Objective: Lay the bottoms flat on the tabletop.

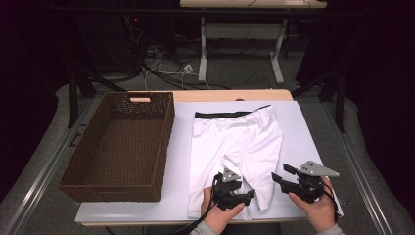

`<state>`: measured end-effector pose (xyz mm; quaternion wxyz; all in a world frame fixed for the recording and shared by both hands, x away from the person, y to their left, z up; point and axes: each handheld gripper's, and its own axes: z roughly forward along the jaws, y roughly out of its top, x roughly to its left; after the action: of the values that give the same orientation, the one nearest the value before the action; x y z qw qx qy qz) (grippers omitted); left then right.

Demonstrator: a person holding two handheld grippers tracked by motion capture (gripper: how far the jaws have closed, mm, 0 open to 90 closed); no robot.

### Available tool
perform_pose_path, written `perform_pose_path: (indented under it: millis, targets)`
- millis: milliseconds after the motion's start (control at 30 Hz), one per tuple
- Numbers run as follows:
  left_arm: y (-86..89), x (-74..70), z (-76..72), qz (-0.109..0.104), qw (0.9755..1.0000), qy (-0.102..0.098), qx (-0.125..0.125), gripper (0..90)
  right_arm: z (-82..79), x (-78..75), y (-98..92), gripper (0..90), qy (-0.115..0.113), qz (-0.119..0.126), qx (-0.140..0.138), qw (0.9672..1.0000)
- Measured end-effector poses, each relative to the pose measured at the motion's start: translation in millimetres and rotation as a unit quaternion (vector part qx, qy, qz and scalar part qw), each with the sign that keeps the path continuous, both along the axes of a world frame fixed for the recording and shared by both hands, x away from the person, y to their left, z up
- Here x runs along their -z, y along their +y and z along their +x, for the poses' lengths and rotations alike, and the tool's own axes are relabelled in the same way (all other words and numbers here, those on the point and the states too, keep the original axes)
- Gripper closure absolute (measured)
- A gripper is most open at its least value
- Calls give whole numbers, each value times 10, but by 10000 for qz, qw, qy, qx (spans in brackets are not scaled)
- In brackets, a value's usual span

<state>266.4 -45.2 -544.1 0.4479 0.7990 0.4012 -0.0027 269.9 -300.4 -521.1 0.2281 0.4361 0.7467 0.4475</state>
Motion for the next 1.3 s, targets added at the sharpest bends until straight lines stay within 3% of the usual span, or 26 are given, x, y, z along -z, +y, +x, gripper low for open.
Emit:
perform_pose_path:
  millis: [100,367,500,533,567,600,633,733,833,1000,1033,1067,1200,1300]
  targets:
    - [-93,72,-40,107,9997,91,213,435,-18,17,-29,399,-27,-47,6,10000]
    - [-261,141,-61,177,9980,348,489,438,-18,30,-59,385,-106,-42,114,9999]
    - [-324,143,-62,218,9977,332,552,446,-16,30,-77,385,-54,0,166,9998]
    - [-342,140,-63,235,9976,335,558,505,-15,36,-89,385,-19,20,195,9998]
    - [-358,139,-64,284,9975,305,569,505,-15,36,-89,385,-19,20,195,9998]
    - [-369,140,-64,362,9972,250,605,626,-7,51,-95,385,18,47,214,9998]
    - [-386,142,-66,424,9968,219,638,626,-7,51,-95,385,18,47,214,9998]
    - [-419,114,-44,487,9956,190,776,794,11,73,-109,386,18,50,231,9997]
    - [-420,-26,13,337,9962,31,803,900,17,59,-158,395,0,115,331,9994]
    - [-414,-393,180,52,9967,-263,768,900,24,37,-236,411,-10,255,482,9985]
    - [-403,-525,255,-72,9968,-315,730,900,32,35,-269,421,14,331,518,9981]
    - [-403,-525,255,-72,9968,-315,730,900,32,35,-269,421,14,331,518,9981]
    - [-396,-777,412,-281,9966,-387,670,900,37,29,-304,439,70,395,609,9973]
    - [-407,-904,518,-533,9960,-361,626,900,42,23,-331,460,85,473,647,9967]
